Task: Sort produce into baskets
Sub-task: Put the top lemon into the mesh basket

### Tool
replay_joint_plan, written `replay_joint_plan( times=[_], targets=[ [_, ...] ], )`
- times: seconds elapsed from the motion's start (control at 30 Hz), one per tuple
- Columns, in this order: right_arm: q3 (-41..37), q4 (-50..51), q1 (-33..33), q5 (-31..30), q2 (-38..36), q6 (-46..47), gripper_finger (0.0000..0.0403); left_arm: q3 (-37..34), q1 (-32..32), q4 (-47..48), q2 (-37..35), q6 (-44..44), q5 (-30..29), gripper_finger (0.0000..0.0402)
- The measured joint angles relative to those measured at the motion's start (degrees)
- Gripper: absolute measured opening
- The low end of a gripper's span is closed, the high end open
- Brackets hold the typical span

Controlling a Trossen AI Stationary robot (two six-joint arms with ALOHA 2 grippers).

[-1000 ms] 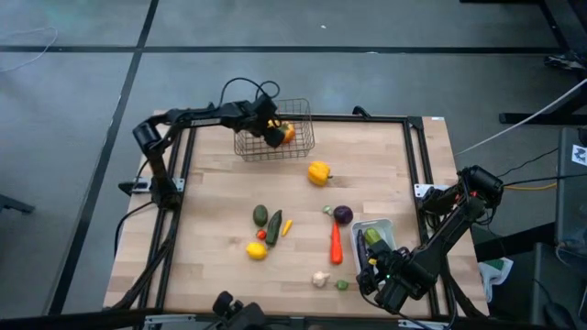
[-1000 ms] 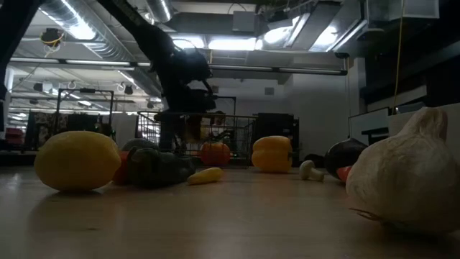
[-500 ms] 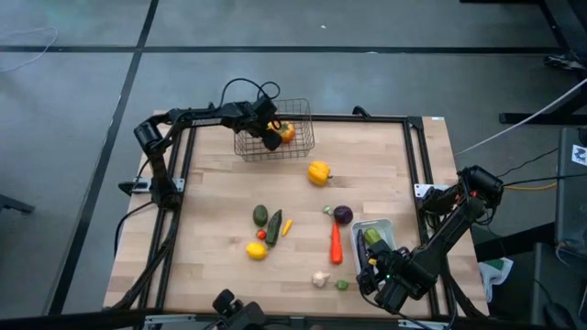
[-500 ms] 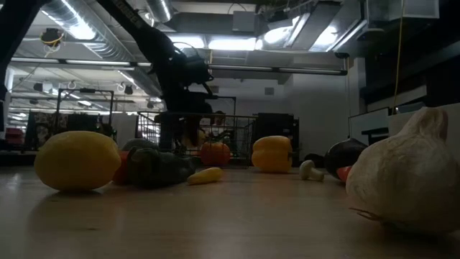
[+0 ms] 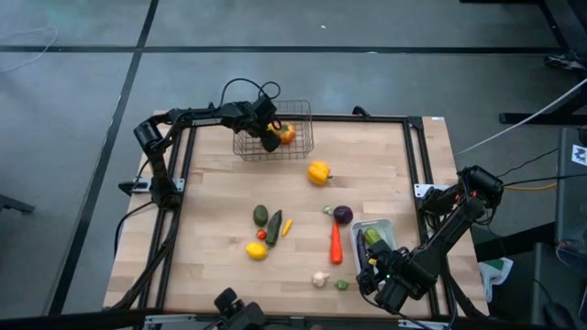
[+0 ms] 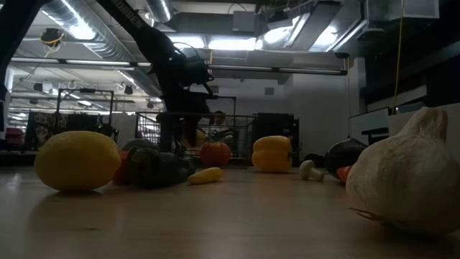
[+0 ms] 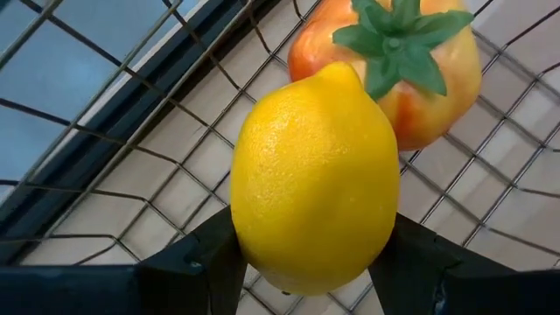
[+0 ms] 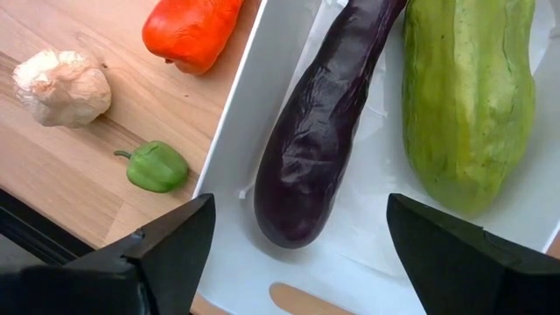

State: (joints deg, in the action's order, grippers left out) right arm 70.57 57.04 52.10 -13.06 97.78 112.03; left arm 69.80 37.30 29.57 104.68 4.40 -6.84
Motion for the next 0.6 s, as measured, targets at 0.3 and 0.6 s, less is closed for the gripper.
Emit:
replay_joint_plan(
  times=[0.3, 0.6],
  targets=[
    [0.0, 0.0, 0.0, 0.0, 0.0, 0.0, 0.0337, 0.0, 0.0, 0.0, 0.0, -3.2, 0.0, 0.0198],
    [0.0, 0.0, 0.0, 0.0, 0.0, 0.0, 0.0337, 0.0, 0.0, -0.2, 0.0, -3.0, 0.0, 0.0198]
  ],
)
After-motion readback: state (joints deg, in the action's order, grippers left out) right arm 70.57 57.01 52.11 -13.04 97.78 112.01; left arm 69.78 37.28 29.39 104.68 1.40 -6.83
